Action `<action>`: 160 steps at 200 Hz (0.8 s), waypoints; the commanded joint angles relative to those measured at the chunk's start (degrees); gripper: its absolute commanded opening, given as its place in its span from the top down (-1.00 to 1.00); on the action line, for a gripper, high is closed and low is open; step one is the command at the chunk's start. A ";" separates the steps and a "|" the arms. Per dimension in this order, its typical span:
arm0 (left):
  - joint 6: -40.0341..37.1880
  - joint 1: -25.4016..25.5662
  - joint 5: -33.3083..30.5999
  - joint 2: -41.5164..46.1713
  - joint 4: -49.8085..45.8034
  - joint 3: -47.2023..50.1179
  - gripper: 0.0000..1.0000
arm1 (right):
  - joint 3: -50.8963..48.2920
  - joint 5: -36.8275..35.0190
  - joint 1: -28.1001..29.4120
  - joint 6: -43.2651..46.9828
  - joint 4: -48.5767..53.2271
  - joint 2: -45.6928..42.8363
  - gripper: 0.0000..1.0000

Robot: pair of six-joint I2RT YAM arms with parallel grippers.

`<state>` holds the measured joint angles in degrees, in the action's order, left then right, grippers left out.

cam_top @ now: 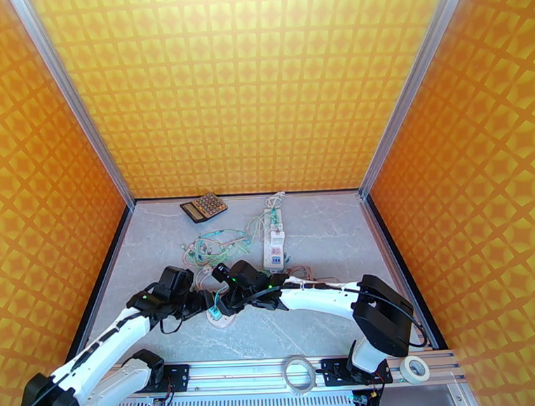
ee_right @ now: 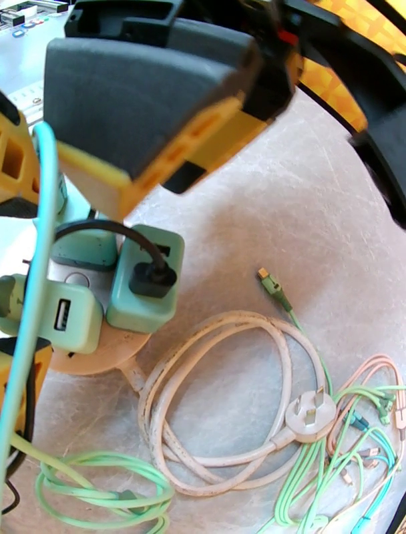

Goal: Pull the plug off the socket

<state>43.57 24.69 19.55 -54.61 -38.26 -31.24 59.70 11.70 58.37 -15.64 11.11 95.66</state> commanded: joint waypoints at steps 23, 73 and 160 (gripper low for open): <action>0.90 -0.39 2.33 0.49 1.51 3.55 -0.18 | 0.57 -2.38 0.34 -1.06 -0.03 2.01 0.01; 0.86 -0.34 2.07 -3.21 3.63 4.41 -0.10 | 2.95 -4.44 1.83 -1.07 1.69 4.82 0.06; 1.34 -0.34 1.30 -4.57 4.34 5.69 -0.03 | 7.65 -14.34 7.38 2.65 6.89 6.23 0.61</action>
<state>44.69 24.36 23.66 -56.69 -31.90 -28.27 64.64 -0.21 62.50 -15.73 16.49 101.06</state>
